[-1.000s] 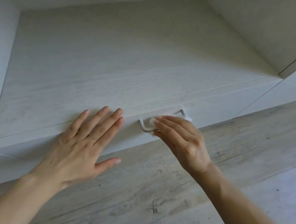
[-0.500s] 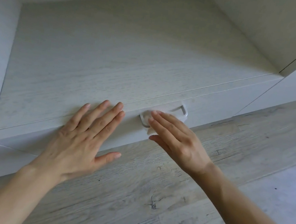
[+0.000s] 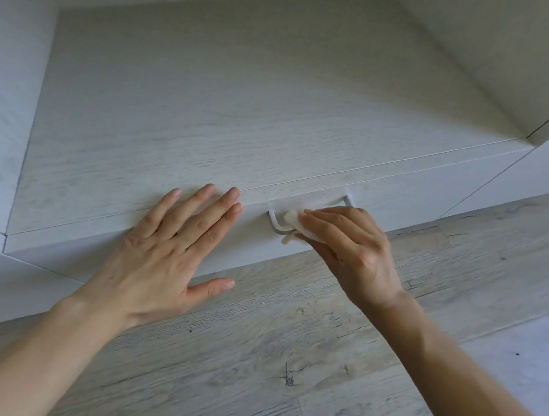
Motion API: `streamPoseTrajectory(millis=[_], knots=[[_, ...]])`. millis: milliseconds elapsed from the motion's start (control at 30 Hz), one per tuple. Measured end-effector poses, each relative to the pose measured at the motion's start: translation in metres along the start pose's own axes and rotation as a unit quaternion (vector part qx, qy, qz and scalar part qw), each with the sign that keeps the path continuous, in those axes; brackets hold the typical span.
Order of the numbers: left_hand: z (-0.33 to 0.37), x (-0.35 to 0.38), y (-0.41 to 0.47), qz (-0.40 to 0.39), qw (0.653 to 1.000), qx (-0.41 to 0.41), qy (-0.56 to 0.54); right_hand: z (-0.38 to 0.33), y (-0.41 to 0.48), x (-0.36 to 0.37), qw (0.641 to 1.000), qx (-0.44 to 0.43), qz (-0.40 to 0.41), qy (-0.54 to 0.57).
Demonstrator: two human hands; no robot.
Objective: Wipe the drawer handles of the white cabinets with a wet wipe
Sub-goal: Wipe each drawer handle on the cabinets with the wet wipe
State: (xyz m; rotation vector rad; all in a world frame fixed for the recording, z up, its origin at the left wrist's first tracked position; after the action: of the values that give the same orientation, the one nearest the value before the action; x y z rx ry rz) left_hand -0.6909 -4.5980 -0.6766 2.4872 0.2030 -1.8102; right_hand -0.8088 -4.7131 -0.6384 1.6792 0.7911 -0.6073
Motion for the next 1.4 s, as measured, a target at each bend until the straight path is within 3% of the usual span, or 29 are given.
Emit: streamPoseTrajectory(millis=[433,800,1400], knots=[[-0.001,0.002,0.000,-0.008,1.000,0.002,-0.005,0.002,0.005,0.002,0.998,0.033,0.042,-0.027],[0.000,0.001,0.001,-0.007,1.000,-0.001,-0.004,0.018,-0.007,0.000,0.991,0.109,0.082,-0.002],[0.000,0.001,0.001,-0.010,1.000,-0.002,-0.004,0.020,-0.010,0.006,0.987,0.130,0.093,-0.029]])
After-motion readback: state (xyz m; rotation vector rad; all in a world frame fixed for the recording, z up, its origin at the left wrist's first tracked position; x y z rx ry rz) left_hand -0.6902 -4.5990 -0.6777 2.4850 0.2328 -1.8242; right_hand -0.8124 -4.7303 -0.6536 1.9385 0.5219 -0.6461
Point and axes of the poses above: each hand's wrist, its own y-axis towards the middle knuckle, its own x-axis out of the palm, z = x × y, the point moved 10 cm from there along y, towards the middle knuckle, and after that the axes turned 9 degrees about -z, right-handed, at the moved point
